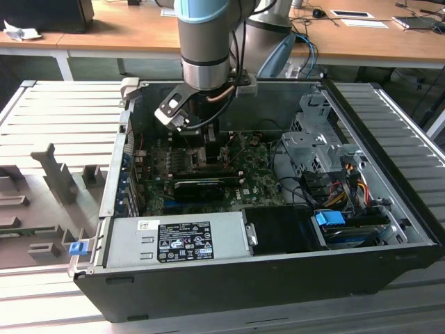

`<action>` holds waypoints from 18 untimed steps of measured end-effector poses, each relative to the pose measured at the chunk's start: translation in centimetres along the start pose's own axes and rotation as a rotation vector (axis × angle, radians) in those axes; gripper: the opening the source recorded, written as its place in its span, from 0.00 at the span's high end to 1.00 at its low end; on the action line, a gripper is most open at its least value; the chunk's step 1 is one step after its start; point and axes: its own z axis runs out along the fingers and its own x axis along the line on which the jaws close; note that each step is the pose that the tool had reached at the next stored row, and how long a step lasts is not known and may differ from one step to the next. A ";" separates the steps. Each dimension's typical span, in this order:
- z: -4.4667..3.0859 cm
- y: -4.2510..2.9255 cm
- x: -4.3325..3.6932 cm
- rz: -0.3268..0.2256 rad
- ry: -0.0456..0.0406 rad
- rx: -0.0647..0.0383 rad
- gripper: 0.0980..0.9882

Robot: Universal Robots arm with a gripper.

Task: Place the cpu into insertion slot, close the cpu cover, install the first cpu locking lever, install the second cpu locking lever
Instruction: 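Place the cpu into insertion slot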

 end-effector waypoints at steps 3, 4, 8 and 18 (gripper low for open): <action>0.52 -0.04 0.19 0.016 -0.0014 0.000 0.52; 0.84 -0.06 0.39 0.021 -0.0021 0.000 0.52; 1.42 -0.10 0.78 0.024 -0.0040 0.000 0.52; 2.09 -0.13 1.17 0.036 -0.0102 0.000 0.52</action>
